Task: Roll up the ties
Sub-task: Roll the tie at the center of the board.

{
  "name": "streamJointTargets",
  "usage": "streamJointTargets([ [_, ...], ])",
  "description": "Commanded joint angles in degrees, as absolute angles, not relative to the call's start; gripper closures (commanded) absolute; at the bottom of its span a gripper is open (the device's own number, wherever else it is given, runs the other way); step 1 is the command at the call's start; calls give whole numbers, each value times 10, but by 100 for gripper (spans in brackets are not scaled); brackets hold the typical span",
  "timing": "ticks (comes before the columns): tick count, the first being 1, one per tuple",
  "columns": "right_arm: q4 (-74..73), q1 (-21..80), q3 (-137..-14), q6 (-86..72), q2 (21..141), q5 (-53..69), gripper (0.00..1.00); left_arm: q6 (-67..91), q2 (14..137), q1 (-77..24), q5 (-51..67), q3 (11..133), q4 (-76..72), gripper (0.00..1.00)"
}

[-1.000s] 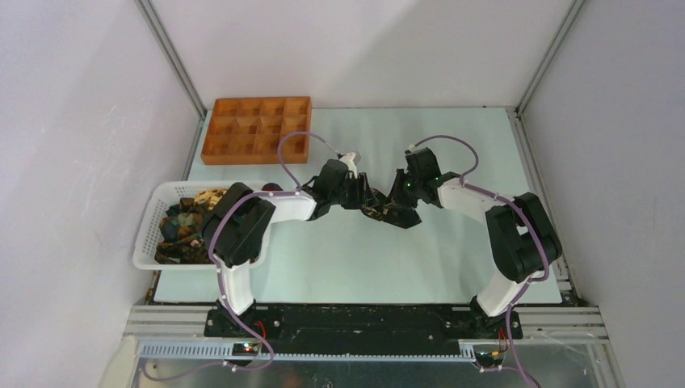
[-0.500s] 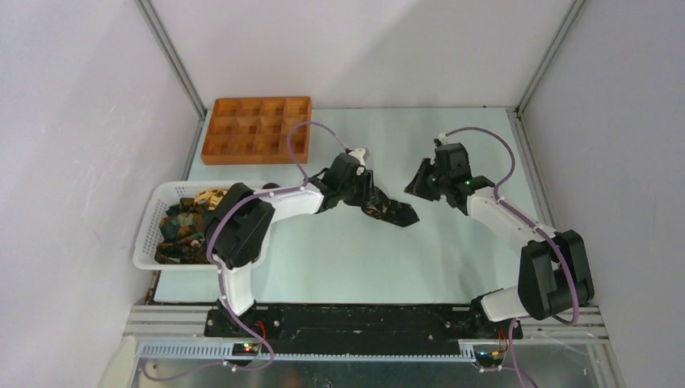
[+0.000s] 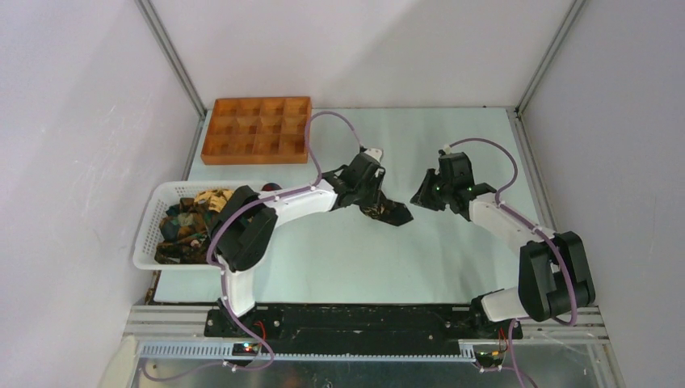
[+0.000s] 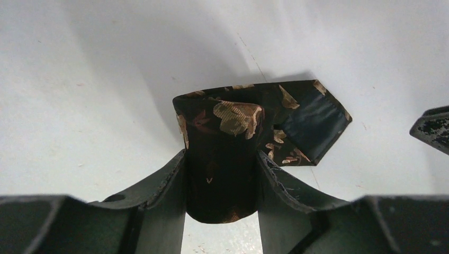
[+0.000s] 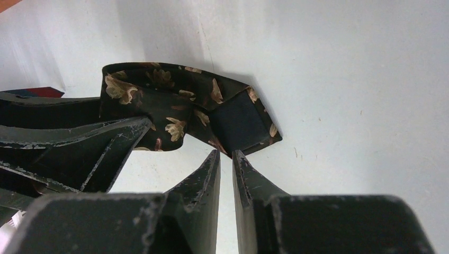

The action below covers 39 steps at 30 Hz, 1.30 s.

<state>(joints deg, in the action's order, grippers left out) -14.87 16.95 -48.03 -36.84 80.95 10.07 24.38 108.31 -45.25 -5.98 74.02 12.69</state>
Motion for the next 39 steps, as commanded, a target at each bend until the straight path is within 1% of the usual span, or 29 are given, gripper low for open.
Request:
streamJointTargets([
  [1,-133,166,-477,-363,790,91,82,201,1100,-471,-156,804,195,51],
  [13,-141,156,-466,-360,772,82,82,153,1206,-533,-295,937,321,50],
  [19,-142,151,-461,-360,768,79,83,131,1234,-550,-359,974,355,50],
  [32,-161,129,-443,-384,738,37,82,96,1294,-588,-450,1052,421,50],
  [39,-165,111,-431,-395,695,21,79,90,1315,-601,-464,1076,434,49],
])
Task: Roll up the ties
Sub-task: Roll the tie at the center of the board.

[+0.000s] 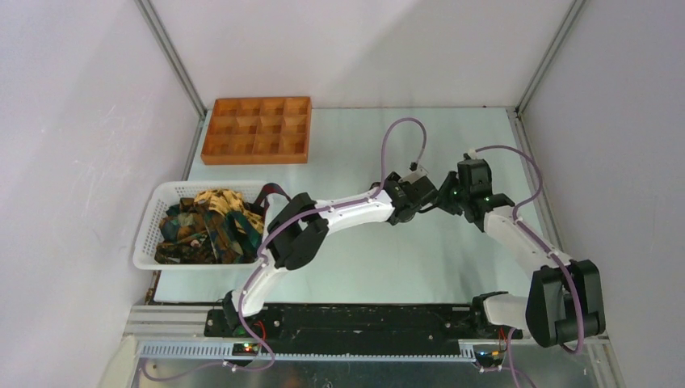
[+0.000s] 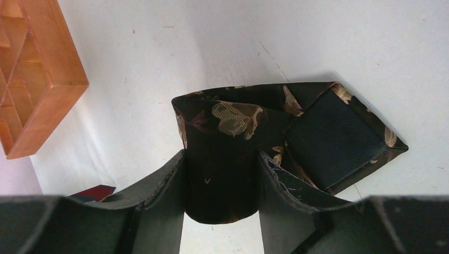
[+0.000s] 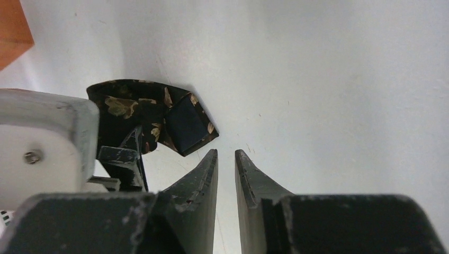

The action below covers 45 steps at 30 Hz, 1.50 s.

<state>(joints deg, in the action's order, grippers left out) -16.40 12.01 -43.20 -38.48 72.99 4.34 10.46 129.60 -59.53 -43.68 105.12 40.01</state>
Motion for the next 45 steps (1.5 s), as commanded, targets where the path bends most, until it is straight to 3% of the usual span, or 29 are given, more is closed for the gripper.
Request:
streamJointTargets([
  [1,-165,108,-431,-394,692,20,78,90,1321,-604,-464,1079,436,49],
  [19,-188,84,-431,-389,682,18,78,97,1343,-632,-434,1133,458,29],
  [32,-178,64,-412,-391,679,41,76,101,1303,-636,-418,1154,469,25],
  [45,-155,61,-403,-392,704,60,65,107,1269,-635,-408,1147,465,22],
])
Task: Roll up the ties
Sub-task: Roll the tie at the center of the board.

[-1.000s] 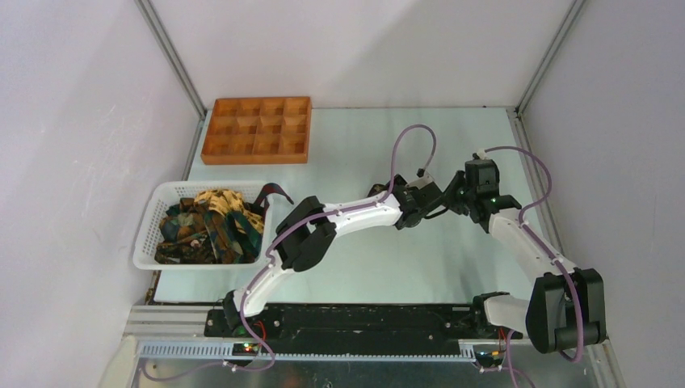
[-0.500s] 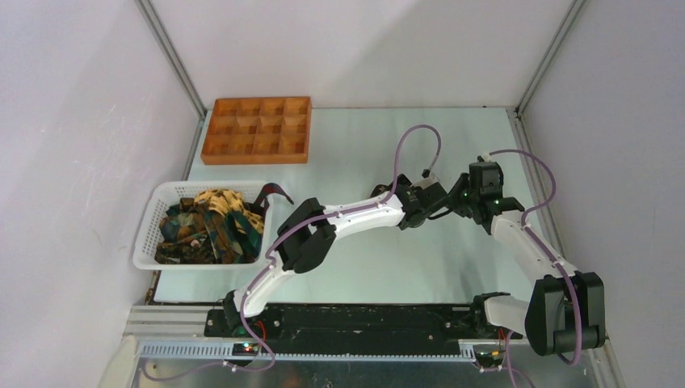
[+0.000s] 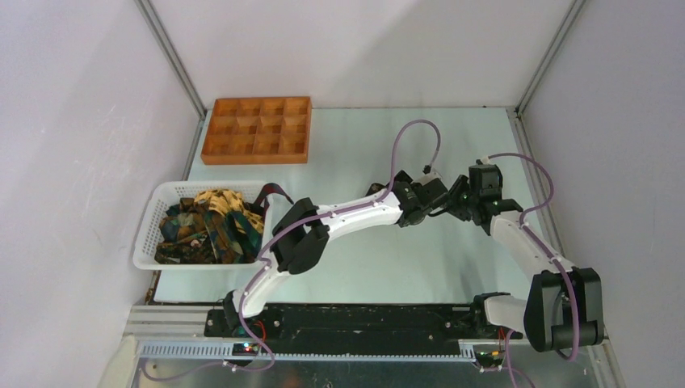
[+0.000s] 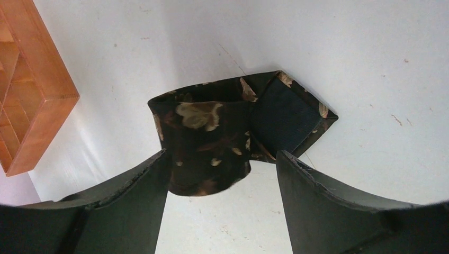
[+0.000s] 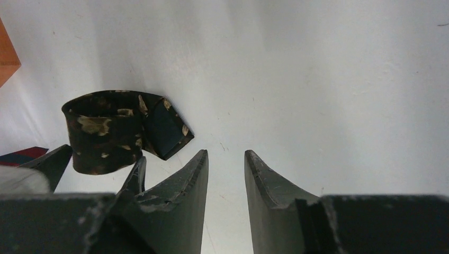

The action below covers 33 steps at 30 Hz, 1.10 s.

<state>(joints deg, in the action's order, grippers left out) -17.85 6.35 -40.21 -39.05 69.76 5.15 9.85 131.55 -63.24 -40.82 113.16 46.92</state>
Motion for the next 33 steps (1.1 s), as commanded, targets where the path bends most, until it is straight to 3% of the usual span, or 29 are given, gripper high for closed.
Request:
streamJointTargets([
  [1,-152,60,-403,-391,707,63,65,107,1267,-634,-409,1147,464,22],
  [16,-81,75,-398,-380,752,147,67,137,1148,-587,-366,1078,415,22],
  [24,-24,131,-417,-386,798,186,71,201,1009,-467,-277,887,294,22],
  [33,9,229,-555,-396,901,226,76,302,919,-341,-200,729,191,23],
])
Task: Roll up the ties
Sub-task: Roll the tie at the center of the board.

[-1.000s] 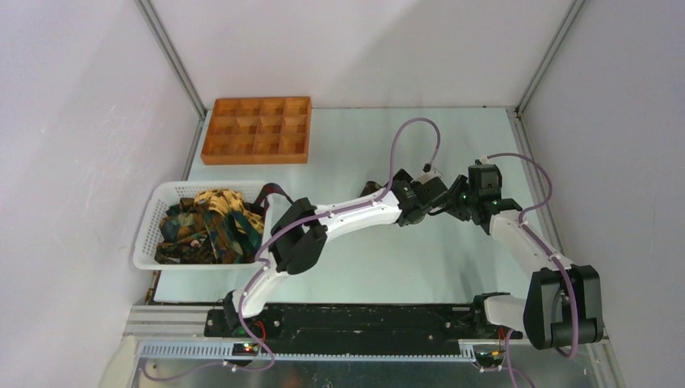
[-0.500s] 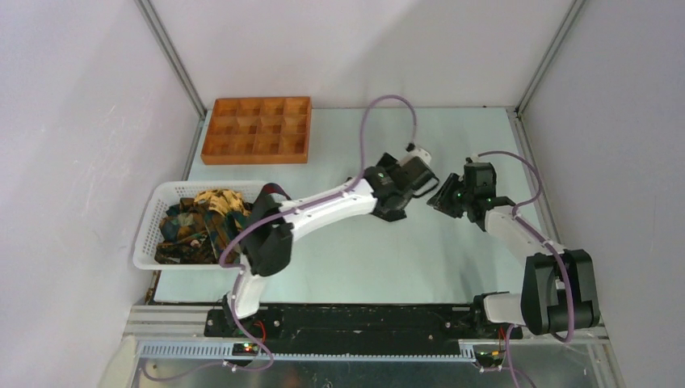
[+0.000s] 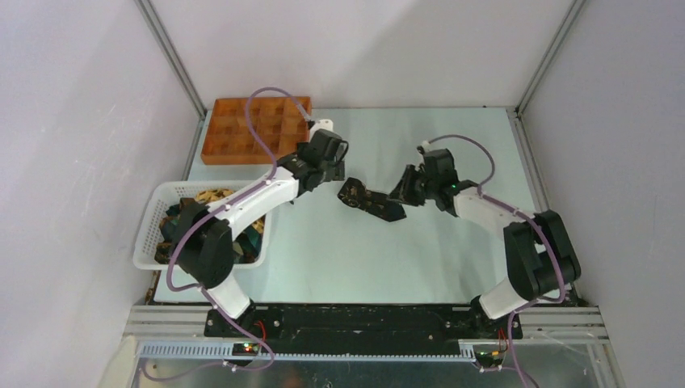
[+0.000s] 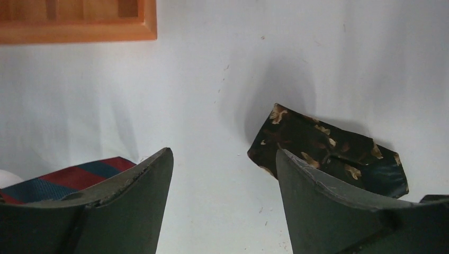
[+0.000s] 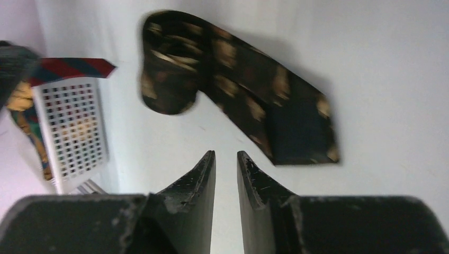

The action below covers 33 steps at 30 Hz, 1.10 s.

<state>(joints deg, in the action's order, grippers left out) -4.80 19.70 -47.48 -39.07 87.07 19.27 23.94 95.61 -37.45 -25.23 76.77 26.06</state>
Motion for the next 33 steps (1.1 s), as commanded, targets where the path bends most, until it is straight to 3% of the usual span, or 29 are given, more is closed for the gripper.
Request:
streamJointTargets([
  [1,15,241,-568,-398,922,235,77,306,918,-335,-188,722,181,23],
  [7,40,272,-655,-421,1012,277,90,328,926,-301,-143,689,148,24],
  [17,62,281,-698,-442,1092,325,94,339,947,-295,-128,676,133,24],
  [33,-89,276,-693,-400,1083,184,98,334,977,-294,-28,657,67,24],
])
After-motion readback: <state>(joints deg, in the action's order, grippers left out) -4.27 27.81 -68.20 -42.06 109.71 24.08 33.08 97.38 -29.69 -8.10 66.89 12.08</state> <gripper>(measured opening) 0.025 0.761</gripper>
